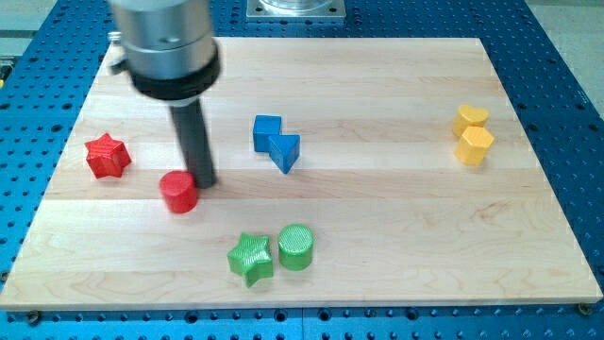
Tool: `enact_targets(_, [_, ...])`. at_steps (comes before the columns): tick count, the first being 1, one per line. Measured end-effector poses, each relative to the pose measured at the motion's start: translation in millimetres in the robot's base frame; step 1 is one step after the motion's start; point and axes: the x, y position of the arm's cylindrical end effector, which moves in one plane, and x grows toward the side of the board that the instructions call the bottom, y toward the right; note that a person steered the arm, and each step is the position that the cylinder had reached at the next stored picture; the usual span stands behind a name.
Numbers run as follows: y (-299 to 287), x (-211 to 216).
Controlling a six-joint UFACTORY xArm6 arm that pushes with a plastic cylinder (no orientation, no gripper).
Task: Place the red star above the red circle
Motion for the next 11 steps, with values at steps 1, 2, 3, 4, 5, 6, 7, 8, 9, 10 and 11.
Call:
enact_targets(1, [-58,19])
enact_targets(2, [-107,9])
enact_targets(3, [-123,-24])
enact_targets(4, [-47,-31])
enact_targets(5, [-62,4])
enact_targets(6, [-27,-8])
enact_targets(7, [-38,-58])
enact_targets(8, [-82,-108])
enact_targets(9, [-68,-90])
enact_targets(10, [-68,-60])
enact_targets(11, [-95,-49])
